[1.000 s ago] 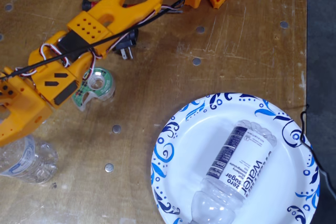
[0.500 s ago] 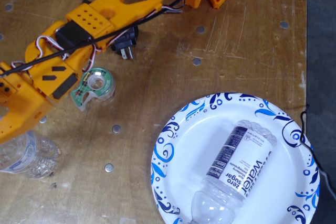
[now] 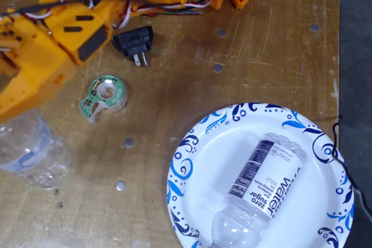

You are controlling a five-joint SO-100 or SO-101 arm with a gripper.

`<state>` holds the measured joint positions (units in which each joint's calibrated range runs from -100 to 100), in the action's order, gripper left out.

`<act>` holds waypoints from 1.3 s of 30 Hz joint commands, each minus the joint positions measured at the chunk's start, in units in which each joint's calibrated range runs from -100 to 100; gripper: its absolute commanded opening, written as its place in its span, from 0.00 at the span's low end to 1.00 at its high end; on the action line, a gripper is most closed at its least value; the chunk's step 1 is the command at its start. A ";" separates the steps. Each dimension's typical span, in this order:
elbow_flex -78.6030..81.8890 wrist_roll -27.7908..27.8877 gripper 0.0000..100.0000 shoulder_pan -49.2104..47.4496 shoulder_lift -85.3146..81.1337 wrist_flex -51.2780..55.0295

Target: Move the bottles to the plate

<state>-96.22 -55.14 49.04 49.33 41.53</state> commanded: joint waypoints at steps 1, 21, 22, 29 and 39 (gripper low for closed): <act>-2.25 -1.92 0.07 -4.14 -7.76 5.55; -2.97 -4.17 0.07 -25.38 -25.30 41.06; -2.97 -4.79 0.07 -26.02 -25.38 41.50; -3.06 -5.89 0.07 -26.67 -25.72 41.84; -2.97 -1.98 0.07 -26.13 -25.55 38.80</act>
<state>-97.39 -58.01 22.61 26.76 81.62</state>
